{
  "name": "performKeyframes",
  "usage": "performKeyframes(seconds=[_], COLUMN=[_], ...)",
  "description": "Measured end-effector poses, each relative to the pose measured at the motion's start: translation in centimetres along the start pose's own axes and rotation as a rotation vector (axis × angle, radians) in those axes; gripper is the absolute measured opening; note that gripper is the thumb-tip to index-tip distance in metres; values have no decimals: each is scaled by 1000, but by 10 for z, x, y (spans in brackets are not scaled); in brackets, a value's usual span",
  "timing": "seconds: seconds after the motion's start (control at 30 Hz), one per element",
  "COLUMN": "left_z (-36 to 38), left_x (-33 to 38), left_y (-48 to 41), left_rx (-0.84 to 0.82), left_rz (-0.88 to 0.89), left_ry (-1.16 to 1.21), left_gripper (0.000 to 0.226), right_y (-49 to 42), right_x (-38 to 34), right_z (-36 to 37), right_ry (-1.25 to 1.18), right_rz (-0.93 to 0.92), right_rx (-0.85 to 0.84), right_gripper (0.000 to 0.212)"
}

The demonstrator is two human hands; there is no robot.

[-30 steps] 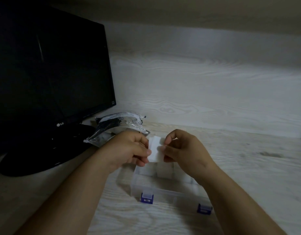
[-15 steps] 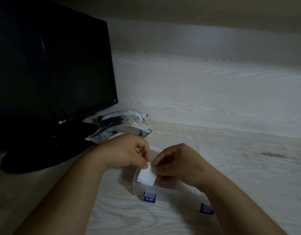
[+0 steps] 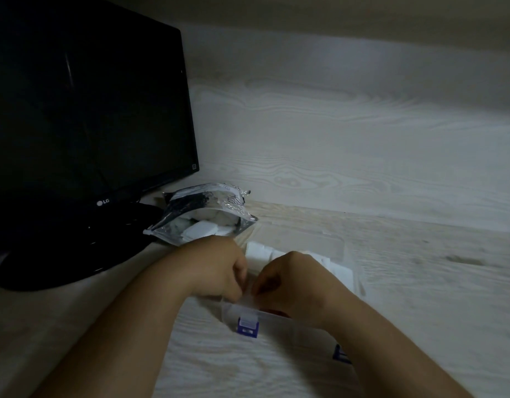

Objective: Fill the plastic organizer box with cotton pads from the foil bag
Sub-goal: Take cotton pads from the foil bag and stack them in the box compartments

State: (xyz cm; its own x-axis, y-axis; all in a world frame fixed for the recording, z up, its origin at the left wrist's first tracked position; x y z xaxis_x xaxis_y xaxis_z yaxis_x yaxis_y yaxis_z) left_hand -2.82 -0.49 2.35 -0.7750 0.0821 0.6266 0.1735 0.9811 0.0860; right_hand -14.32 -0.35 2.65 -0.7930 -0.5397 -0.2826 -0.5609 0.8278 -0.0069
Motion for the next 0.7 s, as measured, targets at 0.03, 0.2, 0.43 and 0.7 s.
performKeyframes(seconds=[0.03,0.2,0.43,0.7], left_z=[1,9,17,14], left_x=[-1,-5,0,2], left_y=[0,-1,-4,-2], left_rx=[-4,-39,-61,-31], left_rz=[-16,-107,-143,-128], left_ry=[-5,48,74,34], left_gripper=[9,5,6,9], right_y=[0,-4,-3,-4], right_x=[-1,-1,2,4], right_z=[0,2,3,5], right_ry=[35,213,311,216], right_rz=[-11,-7,17,12], right_rx=[6,25,-13,-48], right_gripper=[16,25,26,32])
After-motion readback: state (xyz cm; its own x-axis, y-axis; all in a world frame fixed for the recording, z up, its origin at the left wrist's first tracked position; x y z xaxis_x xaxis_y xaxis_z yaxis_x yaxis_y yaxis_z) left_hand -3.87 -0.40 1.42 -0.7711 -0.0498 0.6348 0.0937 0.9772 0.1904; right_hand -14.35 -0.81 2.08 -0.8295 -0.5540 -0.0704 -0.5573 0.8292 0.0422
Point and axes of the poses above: each hand's wrist, its own y-axis away from the middle knuckle, its own z-axis out of the palm, x = y × z, the point moved 8 cm from there along -y, towards the middle knuckle, and after that the axes turned 15 degrees about y, right-handed, at the moved point
